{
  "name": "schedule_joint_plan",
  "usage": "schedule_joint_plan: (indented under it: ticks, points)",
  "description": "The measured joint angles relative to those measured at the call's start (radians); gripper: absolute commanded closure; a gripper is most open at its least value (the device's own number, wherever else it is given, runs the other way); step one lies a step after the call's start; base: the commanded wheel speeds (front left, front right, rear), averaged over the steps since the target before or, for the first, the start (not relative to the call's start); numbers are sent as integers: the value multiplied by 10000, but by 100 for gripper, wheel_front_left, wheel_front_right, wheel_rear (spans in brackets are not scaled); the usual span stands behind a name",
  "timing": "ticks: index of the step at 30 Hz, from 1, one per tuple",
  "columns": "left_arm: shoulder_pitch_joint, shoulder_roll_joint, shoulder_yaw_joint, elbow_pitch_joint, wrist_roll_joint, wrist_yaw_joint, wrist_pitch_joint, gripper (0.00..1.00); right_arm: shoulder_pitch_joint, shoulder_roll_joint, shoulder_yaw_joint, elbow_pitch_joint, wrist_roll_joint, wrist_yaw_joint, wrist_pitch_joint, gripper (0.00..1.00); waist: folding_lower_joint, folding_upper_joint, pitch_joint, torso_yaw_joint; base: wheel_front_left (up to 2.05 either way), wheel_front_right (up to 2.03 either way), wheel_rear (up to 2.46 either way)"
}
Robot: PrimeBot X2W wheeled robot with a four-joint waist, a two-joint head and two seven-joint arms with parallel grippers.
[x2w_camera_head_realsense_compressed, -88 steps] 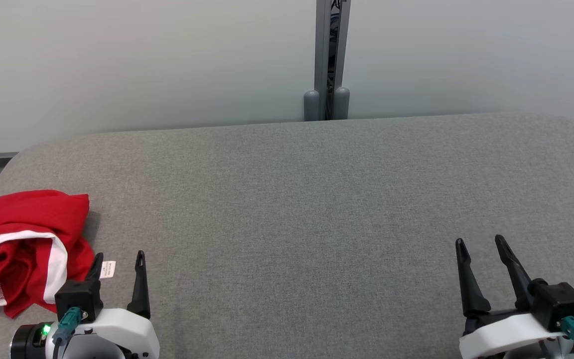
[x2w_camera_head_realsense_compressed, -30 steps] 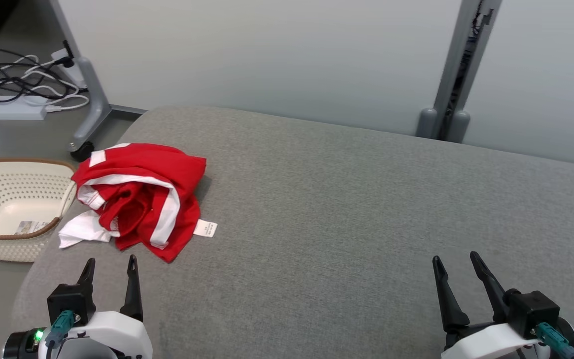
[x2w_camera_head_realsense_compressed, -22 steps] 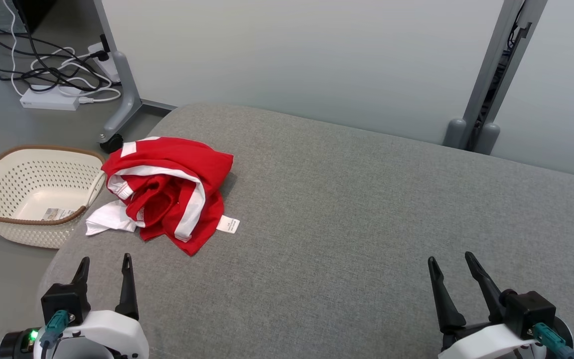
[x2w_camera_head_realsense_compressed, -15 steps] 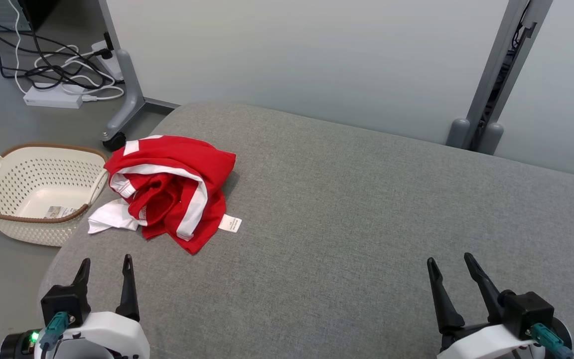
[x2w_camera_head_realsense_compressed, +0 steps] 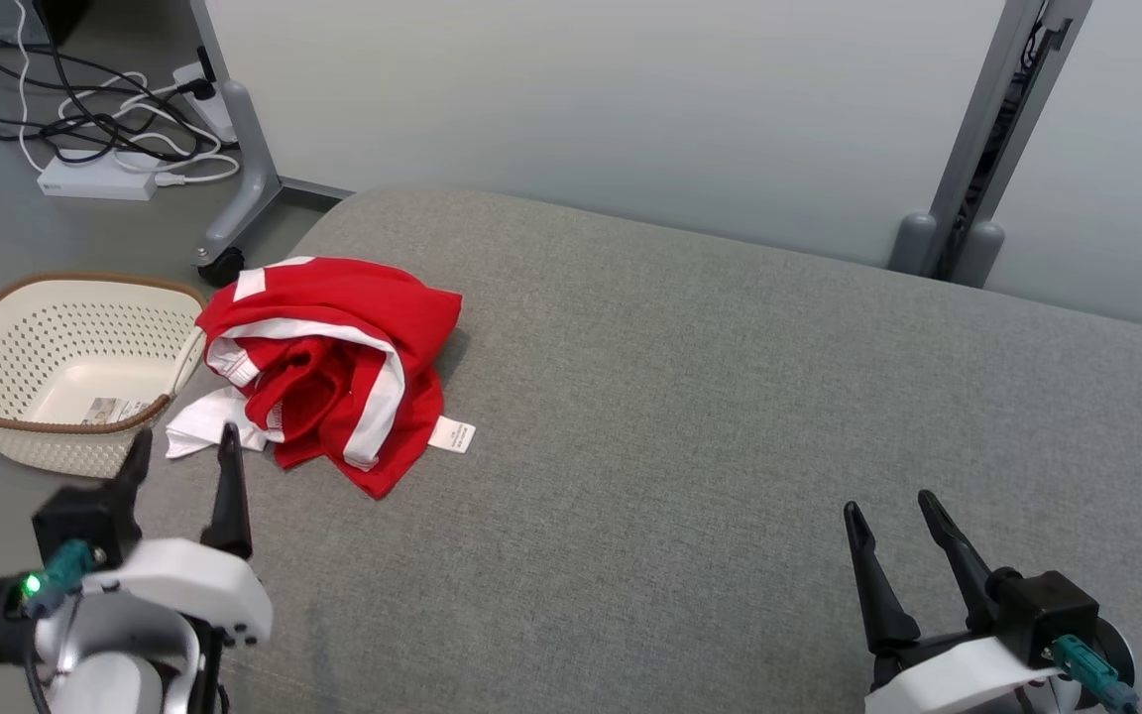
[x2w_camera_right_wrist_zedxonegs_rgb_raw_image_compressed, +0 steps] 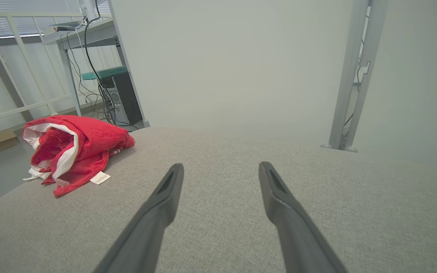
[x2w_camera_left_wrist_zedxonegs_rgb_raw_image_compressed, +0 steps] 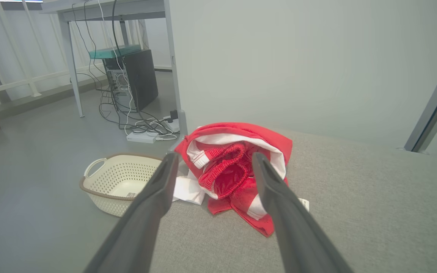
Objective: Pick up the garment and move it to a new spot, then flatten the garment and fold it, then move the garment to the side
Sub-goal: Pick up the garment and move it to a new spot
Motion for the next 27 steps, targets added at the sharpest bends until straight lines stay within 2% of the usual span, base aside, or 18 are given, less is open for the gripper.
schedule_joint_plan:
  ticks: [6,8,11,22,27]
  points:
    - [-1893,663,102,-100,-495,-619,1346,0,-229,4,46,-280,-222,0,94,0,0,0,505,-155,0,0,0]
    - [-3028,903,205,433,-984,-1009,2196,0,-406,2,79,-464,-359,0,176,0,0,0,862,-300,0,0,0]
    - [-4183,1137,314,1285,-1423,-1315,2907,0,-651,4,121,-625,-535,0,276,0,0,0,1299,-476,0,0,0]
    - [-6755,2079,788,5352,-2412,-1776,4629,0,-1220,2,205,-1089,-863,0,407,0,0,0,2754,-1471,0,0,0]
    - [-7228,2339,798,6339,-2552,-1889,5091,0,-1336,6,207,-1191,-928,0,408,0,0,0,3189,-1767,0,0,0]
